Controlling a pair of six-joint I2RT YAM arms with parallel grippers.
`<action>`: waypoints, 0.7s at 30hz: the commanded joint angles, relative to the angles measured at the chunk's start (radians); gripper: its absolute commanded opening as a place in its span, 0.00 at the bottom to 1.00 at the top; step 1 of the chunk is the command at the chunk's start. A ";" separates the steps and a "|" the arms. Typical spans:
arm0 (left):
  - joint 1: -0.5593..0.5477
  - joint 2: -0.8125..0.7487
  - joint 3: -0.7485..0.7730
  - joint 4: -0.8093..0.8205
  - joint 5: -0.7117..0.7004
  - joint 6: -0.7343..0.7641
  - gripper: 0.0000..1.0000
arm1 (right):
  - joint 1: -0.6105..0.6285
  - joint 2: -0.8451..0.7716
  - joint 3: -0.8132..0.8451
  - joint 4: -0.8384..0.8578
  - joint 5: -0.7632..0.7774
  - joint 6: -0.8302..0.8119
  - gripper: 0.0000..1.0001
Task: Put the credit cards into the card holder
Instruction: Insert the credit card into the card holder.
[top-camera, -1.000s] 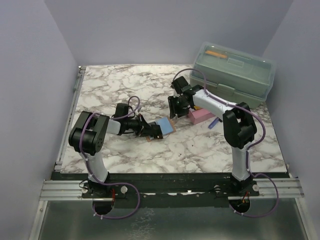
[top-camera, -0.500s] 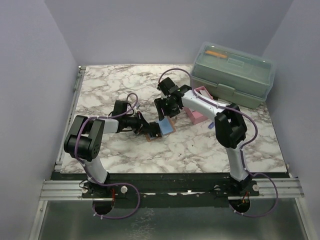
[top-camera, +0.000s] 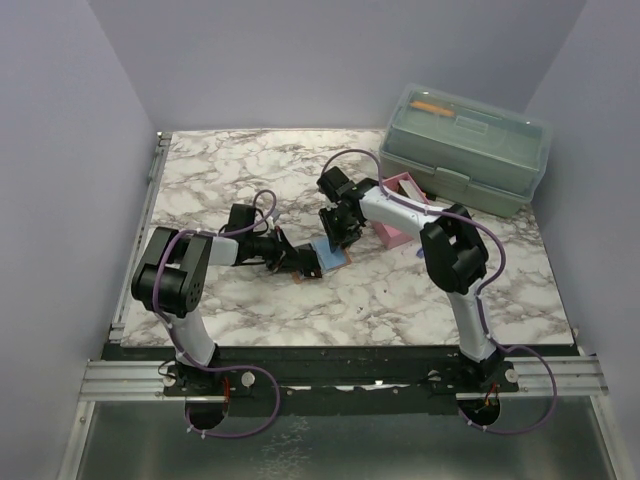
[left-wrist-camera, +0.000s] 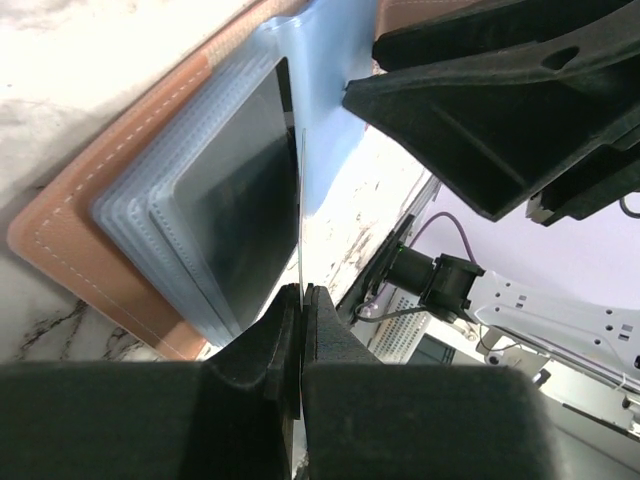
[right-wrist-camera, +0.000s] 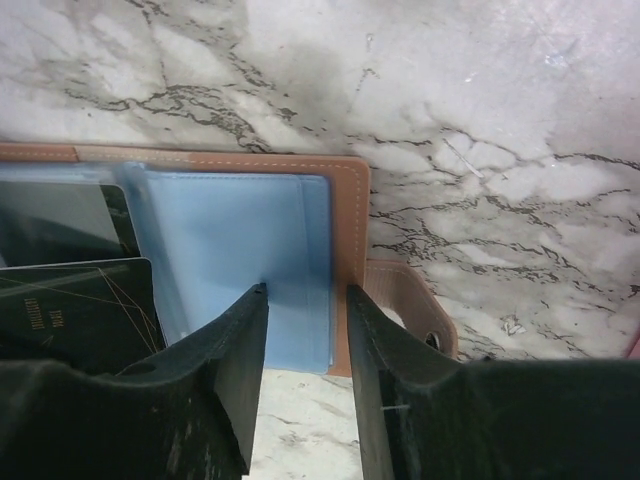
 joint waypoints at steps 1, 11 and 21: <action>0.003 0.035 0.021 -0.005 -0.016 0.032 0.00 | 0.004 0.043 -0.041 -0.005 0.048 0.020 0.36; 0.004 0.074 0.044 0.003 -0.002 0.053 0.00 | 0.004 0.048 -0.072 0.009 0.049 0.030 0.22; 0.002 0.075 0.041 0.012 0.009 0.053 0.00 | 0.004 0.056 -0.065 0.006 0.042 0.030 0.09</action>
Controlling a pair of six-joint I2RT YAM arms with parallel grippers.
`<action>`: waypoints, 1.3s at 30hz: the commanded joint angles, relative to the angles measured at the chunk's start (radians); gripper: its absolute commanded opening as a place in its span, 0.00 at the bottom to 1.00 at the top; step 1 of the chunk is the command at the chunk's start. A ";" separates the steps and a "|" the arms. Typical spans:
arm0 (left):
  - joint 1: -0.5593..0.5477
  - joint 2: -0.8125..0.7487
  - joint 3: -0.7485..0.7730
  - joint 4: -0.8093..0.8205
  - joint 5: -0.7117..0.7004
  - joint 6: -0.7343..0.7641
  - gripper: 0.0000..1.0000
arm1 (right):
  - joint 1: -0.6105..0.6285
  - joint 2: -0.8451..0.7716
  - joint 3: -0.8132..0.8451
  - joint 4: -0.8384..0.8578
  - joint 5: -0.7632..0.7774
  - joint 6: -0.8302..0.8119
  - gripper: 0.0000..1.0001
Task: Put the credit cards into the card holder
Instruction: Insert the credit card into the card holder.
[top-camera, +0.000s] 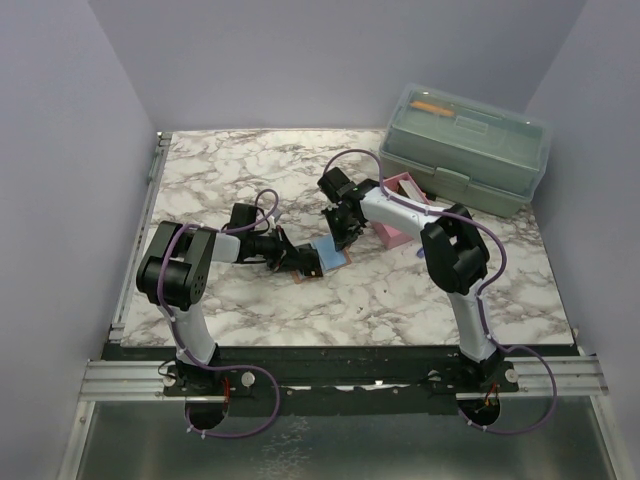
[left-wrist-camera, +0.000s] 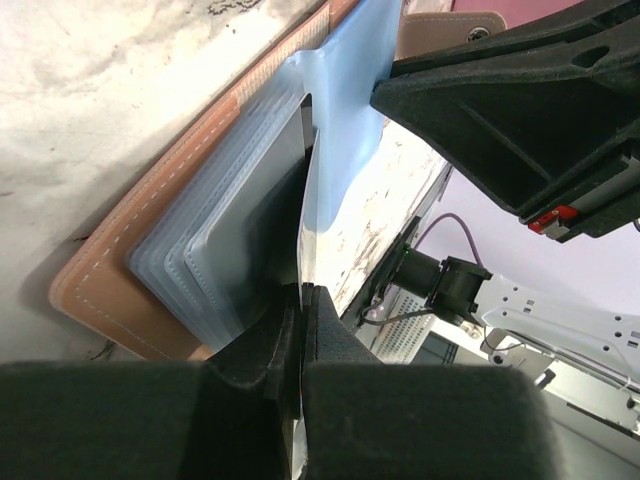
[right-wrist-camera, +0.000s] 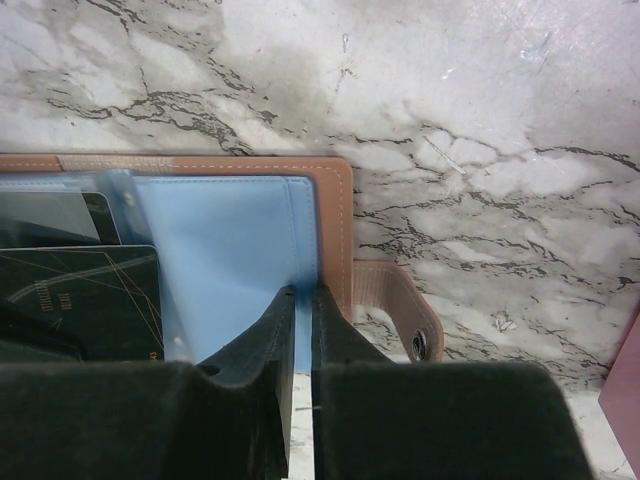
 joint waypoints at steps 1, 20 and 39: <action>0.002 0.005 0.005 0.012 0.002 0.026 0.00 | 0.007 0.061 -0.044 -0.011 0.004 0.007 0.09; -0.002 -0.055 -0.029 0.063 0.007 -0.011 0.00 | 0.007 0.073 -0.031 -0.018 -0.005 0.003 0.06; -0.005 0.001 -0.018 0.072 0.030 -0.020 0.00 | 0.007 0.077 -0.033 -0.022 -0.014 0.008 0.05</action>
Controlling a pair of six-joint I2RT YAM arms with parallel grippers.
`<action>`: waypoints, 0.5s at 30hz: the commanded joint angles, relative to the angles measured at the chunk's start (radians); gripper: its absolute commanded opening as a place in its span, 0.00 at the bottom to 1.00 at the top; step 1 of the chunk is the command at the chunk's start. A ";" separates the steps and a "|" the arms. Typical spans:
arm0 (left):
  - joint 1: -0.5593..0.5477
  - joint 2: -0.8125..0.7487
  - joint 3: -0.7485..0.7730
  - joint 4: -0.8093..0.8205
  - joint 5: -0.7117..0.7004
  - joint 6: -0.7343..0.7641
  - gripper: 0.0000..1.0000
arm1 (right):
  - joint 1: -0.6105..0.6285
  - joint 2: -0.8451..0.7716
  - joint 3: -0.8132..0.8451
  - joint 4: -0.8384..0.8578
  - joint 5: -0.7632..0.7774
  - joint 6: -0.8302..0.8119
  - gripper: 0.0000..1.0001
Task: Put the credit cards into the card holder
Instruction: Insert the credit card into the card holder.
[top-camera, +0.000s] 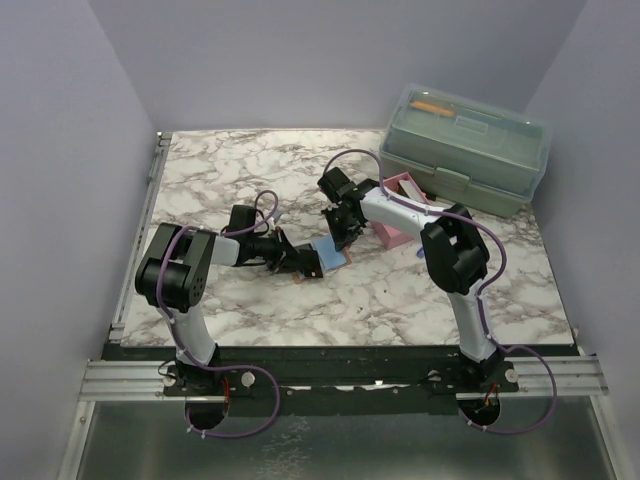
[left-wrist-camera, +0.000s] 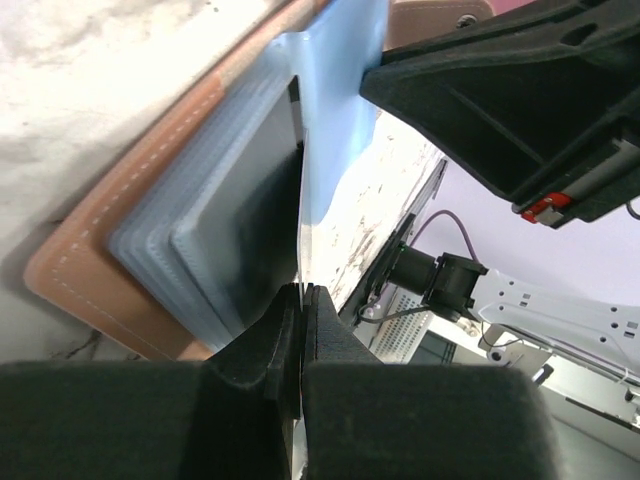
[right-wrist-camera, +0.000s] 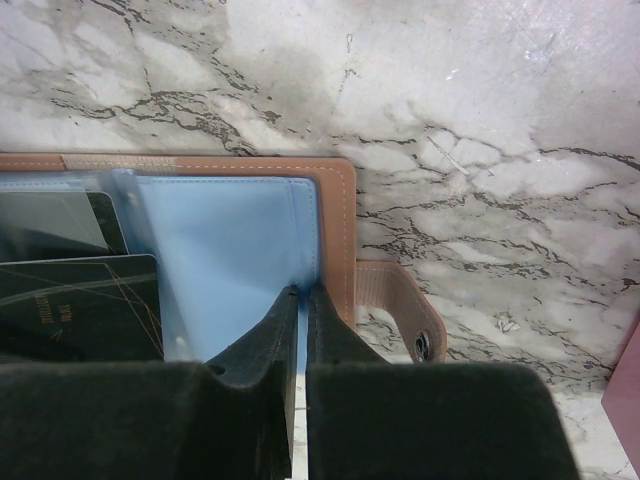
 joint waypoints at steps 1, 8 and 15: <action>-0.007 0.037 0.017 0.016 0.022 0.005 0.00 | 0.007 0.077 -0.034 -0.022 -0.014 0.007 0.05; -0.018 0.050 0.023 0.028 0.018 0.012 0.00 | 0.006 0.078 -0.029 -0.024 -0.013 0.003 0.05; -0.027 0.060 0.036 0.032 0.011 0.011 0.00 | 0.006 0.078 -0.032 -0.024 -0.013 -0.003 0.05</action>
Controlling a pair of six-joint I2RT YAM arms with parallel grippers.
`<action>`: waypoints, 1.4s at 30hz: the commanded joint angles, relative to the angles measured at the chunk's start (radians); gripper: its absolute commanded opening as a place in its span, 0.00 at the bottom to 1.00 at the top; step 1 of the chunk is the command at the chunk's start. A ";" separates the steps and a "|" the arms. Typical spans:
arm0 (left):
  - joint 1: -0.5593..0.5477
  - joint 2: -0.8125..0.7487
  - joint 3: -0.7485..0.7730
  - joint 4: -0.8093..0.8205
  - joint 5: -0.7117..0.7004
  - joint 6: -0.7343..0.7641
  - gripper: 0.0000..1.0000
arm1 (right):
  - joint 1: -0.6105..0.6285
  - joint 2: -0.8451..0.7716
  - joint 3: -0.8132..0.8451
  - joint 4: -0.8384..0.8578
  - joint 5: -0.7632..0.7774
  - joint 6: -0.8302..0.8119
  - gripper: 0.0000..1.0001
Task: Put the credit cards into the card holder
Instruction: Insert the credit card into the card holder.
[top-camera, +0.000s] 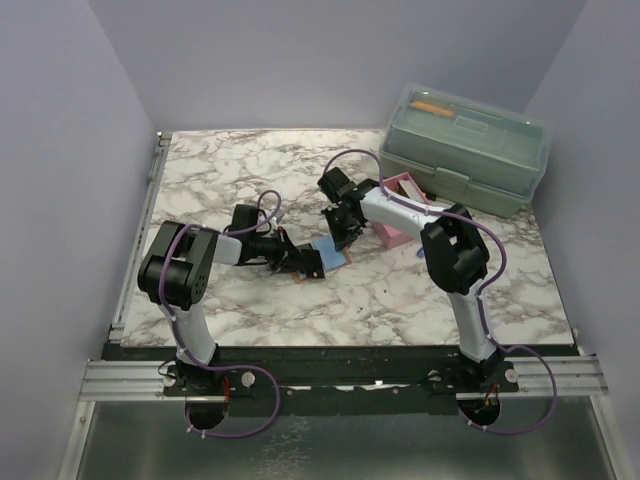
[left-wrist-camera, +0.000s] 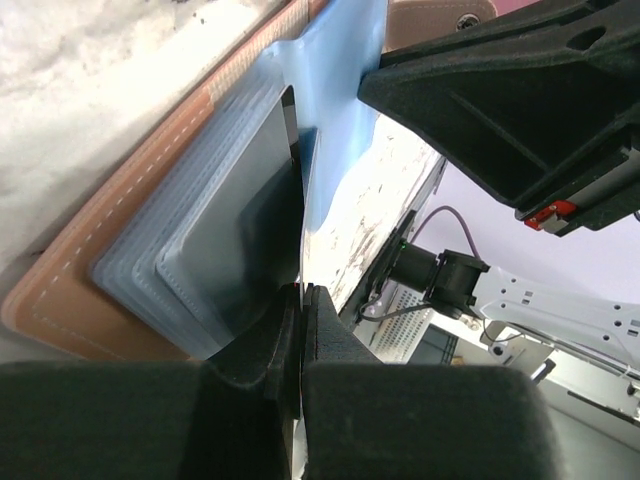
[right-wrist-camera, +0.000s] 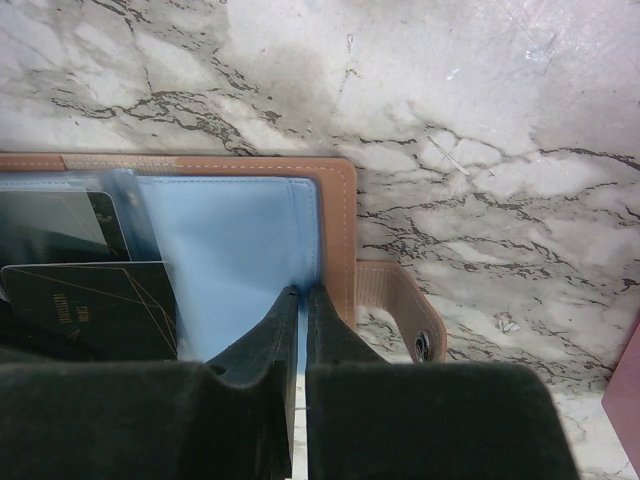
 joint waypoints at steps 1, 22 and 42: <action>-0.014 0.027 0.028 0.022 0.000 0.014 0.00 | 0.006 0.079 -0.034 -0.024 -0.012 -0.002 0.05; -0.016 0.080 0.052 0.089 -0.158 -0.035 0.00 | 0.007 0.084 -0.031 -0.030 -0.012 -0.003 0.05; -0.051 0.065 -0.001 0.172 -0.282 -0.120 0.00 | 0.007 0.067 -0.053 -0.028 -0.036 0.010 0.05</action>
